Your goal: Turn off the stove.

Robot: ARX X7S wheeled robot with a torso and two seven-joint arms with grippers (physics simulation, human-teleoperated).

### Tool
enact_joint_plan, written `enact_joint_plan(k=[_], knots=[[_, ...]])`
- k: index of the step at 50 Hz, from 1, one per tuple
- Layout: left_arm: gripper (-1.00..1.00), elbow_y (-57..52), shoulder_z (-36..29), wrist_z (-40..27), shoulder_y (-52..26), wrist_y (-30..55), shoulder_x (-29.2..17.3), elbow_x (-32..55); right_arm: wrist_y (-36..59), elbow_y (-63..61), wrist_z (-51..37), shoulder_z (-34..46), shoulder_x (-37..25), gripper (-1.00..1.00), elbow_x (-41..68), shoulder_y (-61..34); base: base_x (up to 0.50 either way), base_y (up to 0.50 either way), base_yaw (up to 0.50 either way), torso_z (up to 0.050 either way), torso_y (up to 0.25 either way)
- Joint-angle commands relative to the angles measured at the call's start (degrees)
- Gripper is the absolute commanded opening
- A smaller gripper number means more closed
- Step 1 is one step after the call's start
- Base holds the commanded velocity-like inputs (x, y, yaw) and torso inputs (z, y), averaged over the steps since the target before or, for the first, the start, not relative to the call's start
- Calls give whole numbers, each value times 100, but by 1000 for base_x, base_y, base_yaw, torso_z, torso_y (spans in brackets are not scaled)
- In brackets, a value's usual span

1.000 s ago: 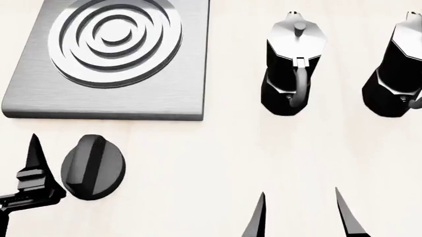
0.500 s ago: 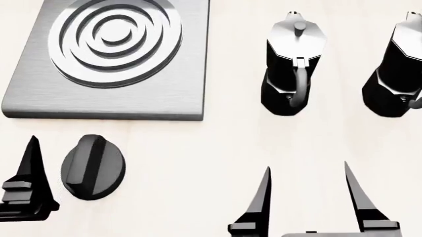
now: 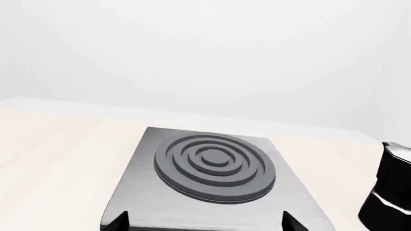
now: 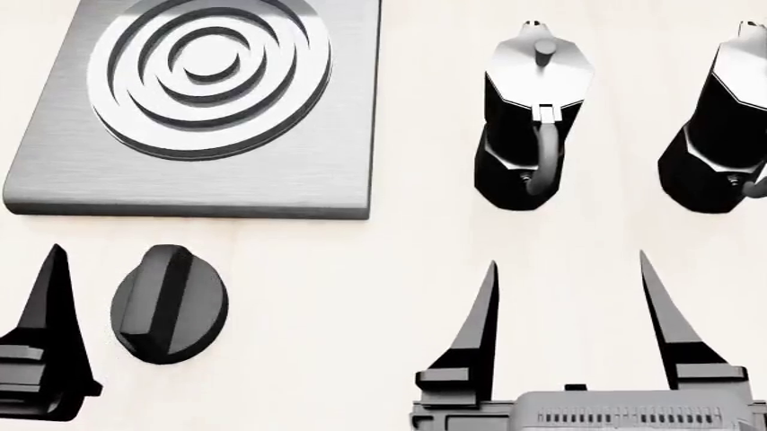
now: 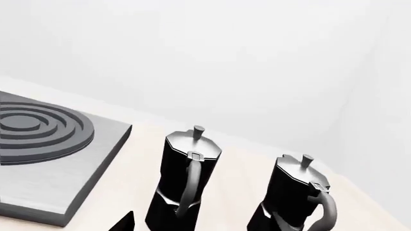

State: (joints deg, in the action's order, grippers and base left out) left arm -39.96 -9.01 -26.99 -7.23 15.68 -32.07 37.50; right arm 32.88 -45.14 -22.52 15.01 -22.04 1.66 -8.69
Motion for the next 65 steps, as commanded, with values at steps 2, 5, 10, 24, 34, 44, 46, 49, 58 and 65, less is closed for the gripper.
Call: enact_joint_plan(k=[2, 5, 10, 24, 34, 44, 46, 49, 58, 65], knots=[[100, -80, 158, 99, -29, 20, 59, -25, 32, -36, 153, -127, 115, 100, -49, -192, 0, 0, 0, 0, 0], [100, -126, 173, 81, -38, 38, 41, 8, 63, -60, 155, -128, 118, 100, -41, -240, 0, 0, 0, 0, 0], [100, -206, 200, 53, -55, 63, 10, 67, 58, -53, 156, -117, 125, 100, -35, -302, 0, 0, 0, 0, 0], [100, -375, 281, -25, -133, 126, -63, 233, 224, -203, 157, -101, 106, 100, -26, -433, 0, 0, 0, 0, 0], [100, -502, 349, -95, -183, 169, -114, 367, 339, -294, 165, -93, 88, 100, -18, -532, 0, 0, 0, 0, 0], [100, -658, 427, -185, -248, 227, -179, 537, 510, -411, 184, -59, 67, 100, -18, -679, 0, 0, 0, 0, 0], [100, -674, 435, -198, -262, 233, -185, 556, 540, -444, 188, -62, 65, 100, -13, -712, 0, 0, 0, 0, 0], [100, -711, 453, -229, -290, 255, -203, 602, 583, -465, 196, -48, 64, 100, -11, -763, 0, 0, 0, 0, 0], [100, -820, 526, -348, -397, 315, -233, 803, 642, -499, 212, -38, 92, 100, 23, -930, 0, 0, 0, 0, 0], [100, -883, 541, -421, -482, 357, -243, 915, 669, -492, 220, -7, 108, 100, 37, -1027, 0, 0, 0, 0, 0]])
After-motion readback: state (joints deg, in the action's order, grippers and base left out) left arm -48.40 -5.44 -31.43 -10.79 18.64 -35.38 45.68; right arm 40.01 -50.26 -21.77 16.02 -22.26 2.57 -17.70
